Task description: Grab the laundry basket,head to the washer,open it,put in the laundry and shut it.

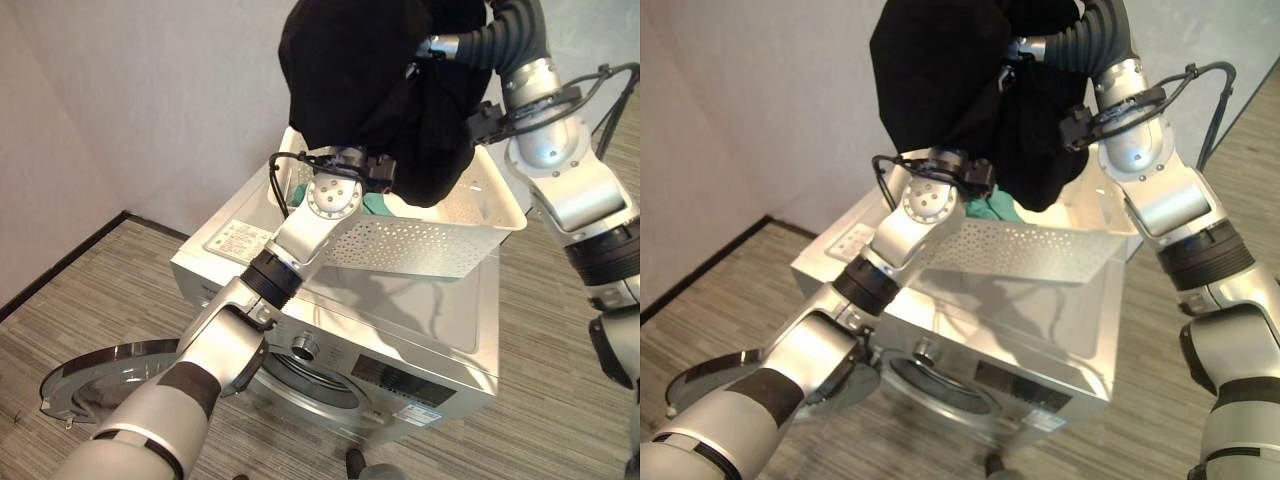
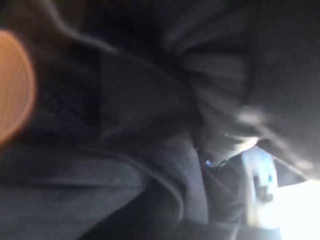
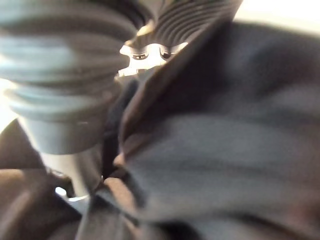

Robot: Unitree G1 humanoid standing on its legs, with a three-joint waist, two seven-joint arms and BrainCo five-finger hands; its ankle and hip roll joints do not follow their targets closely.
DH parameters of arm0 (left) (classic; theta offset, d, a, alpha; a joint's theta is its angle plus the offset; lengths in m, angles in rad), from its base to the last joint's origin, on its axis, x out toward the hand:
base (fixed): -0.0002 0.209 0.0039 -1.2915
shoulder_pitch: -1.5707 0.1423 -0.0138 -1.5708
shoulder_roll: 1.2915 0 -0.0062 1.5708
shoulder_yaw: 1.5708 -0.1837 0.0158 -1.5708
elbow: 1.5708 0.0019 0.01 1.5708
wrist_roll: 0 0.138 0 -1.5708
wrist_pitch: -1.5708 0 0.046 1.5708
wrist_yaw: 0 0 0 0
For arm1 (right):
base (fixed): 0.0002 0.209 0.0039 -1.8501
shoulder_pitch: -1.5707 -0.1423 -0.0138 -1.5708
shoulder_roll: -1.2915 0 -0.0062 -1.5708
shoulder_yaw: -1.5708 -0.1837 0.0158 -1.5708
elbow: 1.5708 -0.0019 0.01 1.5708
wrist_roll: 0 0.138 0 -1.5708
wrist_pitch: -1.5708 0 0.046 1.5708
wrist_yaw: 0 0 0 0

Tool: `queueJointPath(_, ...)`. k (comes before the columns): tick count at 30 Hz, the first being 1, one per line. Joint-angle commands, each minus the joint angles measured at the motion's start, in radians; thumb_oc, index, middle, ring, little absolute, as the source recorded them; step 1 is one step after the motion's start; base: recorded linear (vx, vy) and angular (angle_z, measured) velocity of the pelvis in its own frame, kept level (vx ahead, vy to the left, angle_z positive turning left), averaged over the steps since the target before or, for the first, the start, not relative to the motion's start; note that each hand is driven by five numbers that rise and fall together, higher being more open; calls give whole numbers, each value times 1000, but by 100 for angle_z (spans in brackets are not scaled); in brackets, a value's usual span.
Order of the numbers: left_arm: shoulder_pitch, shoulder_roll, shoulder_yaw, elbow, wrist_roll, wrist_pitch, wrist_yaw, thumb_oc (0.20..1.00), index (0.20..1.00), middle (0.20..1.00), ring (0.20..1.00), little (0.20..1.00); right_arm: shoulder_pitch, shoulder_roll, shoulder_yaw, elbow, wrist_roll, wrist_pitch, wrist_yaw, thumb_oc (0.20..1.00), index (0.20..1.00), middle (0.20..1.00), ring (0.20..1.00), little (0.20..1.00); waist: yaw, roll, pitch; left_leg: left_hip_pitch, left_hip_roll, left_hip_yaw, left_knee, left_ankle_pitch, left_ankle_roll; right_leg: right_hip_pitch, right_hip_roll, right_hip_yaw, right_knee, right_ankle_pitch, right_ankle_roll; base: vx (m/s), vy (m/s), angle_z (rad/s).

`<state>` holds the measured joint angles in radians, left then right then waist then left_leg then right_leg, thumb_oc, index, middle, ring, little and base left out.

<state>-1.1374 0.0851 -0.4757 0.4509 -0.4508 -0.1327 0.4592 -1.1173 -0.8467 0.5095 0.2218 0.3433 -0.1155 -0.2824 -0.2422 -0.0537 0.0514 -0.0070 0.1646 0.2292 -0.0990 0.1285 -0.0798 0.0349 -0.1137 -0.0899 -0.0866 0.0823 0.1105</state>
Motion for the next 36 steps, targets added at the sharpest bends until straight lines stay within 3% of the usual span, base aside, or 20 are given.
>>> queueJointPath(1,-97,38,63,-8,54,-100,15,200,200,200,200,200,-49,-32,-25,88,61,-60,-7,1000,1000,1000,1000,1000,33,-14,-64,171,59,25,12,-213,-55,-88,-76,58,-1,-2,77,0,0,0)
queueJointPath(5,-104,48,63,-11,49,-108,16,200,200,200,200,200,-31,-40,-37,113,77,-64,-13,1000,1000,1000,1000,1000,31,-11,-65,173,58,28,12,-214,-54,-89,-77,60,-1,-1,78,0,0,0)
queueJointPath(10,-100,76,86,-66,40,-125,35,200,200,200,200,200,48,-40,-146,128,79,-77,-77,1000,1000,1000,1000,1000,34,-4,-66,175,57,26,12,-217,-52,-87,-79,59,-1,-2,81,0,0,0)
queueJointPath(14,-67,134,142,-174,69,-136,60,200,200,200,200,200,133,-63,-352,150,-4,-87,-239,1000,1000,1000,1000,1000,38,12,-64,170,54,15,12,-221,-47,-84,-84,53,-1,-4,84,0,0,0)
queueJointPath(16,-48,146,148,-206,81,-132,60,200,200,200,200,200,170,-74,-400,140,-44,-75,-271,1000,1000,1000,1000,1000,43,8,-66,169,52,11,12,-222,-45,-83,-85,50,-1,-5,85,0,0,0)
queueJointPath(17,3,205,197,-269,114,-135,61,200,200,200,200,200,240,-117,-487,148,-121,-46,-333,1000,1000,1000,1000,1000,46,15,-60,168,47,5,12,-226,-41,-82,-88,48,-1,-2,87,0,0,0)
queueJointPath(20,85,251,243,-351,142,-127,50,200,200,200,200,200,358,-140,-583,136,-171,-18,-363,1000,1000,1000,1000,1000,52,14,-59,168,42,0,12,-231,-36,-80,-90,45,-1,-2,90,0,29,-1)
queueJointPath(21,175,308,304,-415,175,-124,36,200,200,200,200,200,492,-163,-670,134,-236,14,-378,1000,1000,1000,1000,1000,53,16,-50,165,36,-2,12,-231,-31,-84,-95,45,-1,3,93,-3,48,-1)
queueJointPath(22,187,306,302,-426,177,-120,34,200,200,200,200,200,514,-158,-684,123,-240,16,-377,1000,1000,1000,1000,1000,56,13,-54,167,37,-3,12,-233,-30,-82,-95,44,-1,1,94,-58,66,0)
queueJointPath(23,297,346,368,-492,200,-124,17,200,200,200,200,200,692,-140,-803,116,-277,38,-387,1000,1000,1000,1000,1000,63,6,-45,159,27,-6,12,-226,-24,-89,-103,42,-1,13,95,-13,46,0)
queueJointPath(24,308,342,362,-503,201,-120,15,200,200,200,200,200,719,-133,-821,103,-279,39,-385,1000,1000,1000,1000,1000,69,5,-53,164,27,-9,12,-237,-23,-83,-103,40,-1,5,99,-68,65,0)
queueJointPath(27,491,392,494,-597,255,-131,2,200,200,200,200,200,981,-56,-983,127,-378,96,-399,1000,1000,1000,1000,1000,90,-12,-40,152,7,-25,12,-235,-8,-87,-119,28,-1,19,102,-29,64,1)
queueJointPath(31,591,405,578,-636,305,-144,19,200,200,200,200,200,1129,14,-1060,161,-443,140,-396,1000,1000,1000,1000,1000,108,-26,-43,148,-13,-51,12,-252,5,-74,-141,7,-1,19,110,-17,61,7)
queueJointPath(36,620,450,651,-661,360,-152,57,200,200,200,200,200,1188,82,-1081,256,-399,147,-393,1000,1000,1000,1000,1000,120,-37,-42,142,-33,-69,12,-259,14,-66,-163,-14,-1,28,116,-29,44,18)
